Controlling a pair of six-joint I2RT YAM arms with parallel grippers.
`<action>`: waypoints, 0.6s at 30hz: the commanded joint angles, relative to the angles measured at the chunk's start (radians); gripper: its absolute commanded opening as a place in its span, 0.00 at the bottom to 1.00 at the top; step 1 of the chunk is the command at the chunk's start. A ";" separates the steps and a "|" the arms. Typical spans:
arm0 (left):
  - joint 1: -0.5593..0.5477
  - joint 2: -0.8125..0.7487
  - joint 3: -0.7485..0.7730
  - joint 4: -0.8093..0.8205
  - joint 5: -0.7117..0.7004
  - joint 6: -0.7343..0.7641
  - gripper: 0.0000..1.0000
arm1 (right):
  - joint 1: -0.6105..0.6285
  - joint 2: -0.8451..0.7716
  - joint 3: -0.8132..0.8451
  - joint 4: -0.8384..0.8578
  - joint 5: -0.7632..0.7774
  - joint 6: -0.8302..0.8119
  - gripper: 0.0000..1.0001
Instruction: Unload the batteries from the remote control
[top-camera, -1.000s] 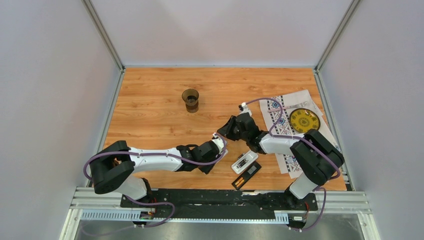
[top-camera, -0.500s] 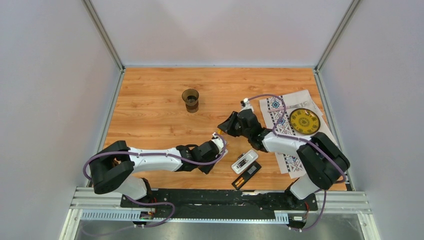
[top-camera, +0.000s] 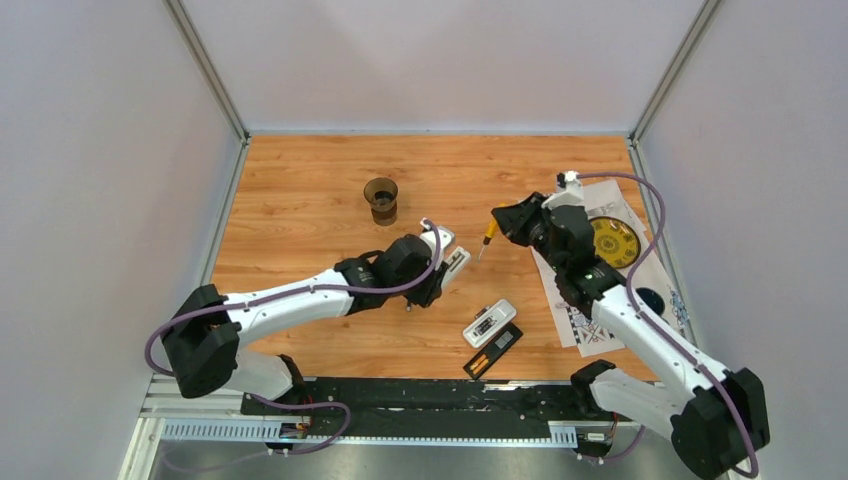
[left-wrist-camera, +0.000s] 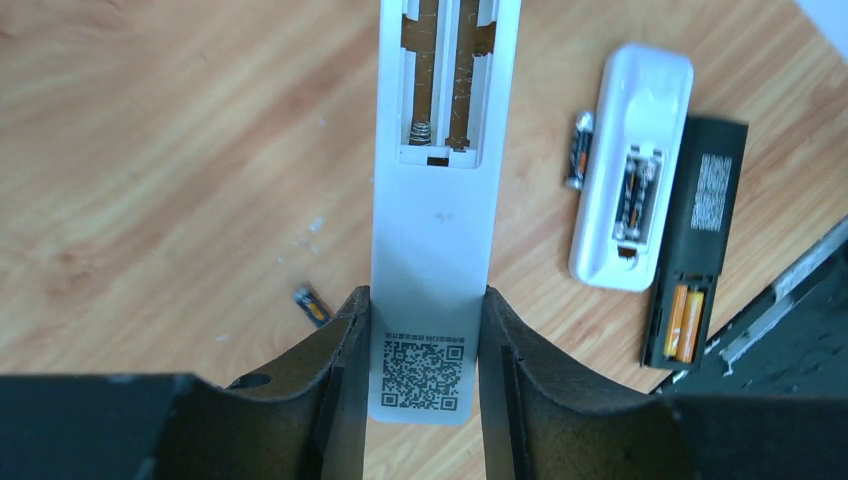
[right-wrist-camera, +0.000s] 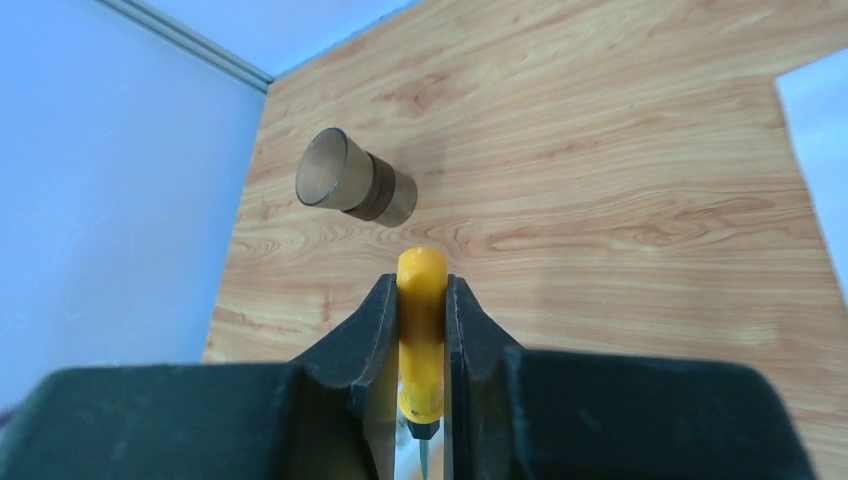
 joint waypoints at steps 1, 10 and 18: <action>0.120 -0.066 0.062 -0.022 0.056 0.058 0.00 | -0.035 -0.098 -0.019 -0.095 0.021 -0.061 0.00; 0.365 -0.253 -0.030 -0.074 0.037 0.067 0.00 | -0.046 -0.125 -0.045 -0.121 -0.004 -0.078 0.00; 0.545 -0.370 -0.195 -0.108 -0.001 -0.032 0.00 | -0.047 -0.051 -0.030 -0.103 -0.047 -0.086 0.00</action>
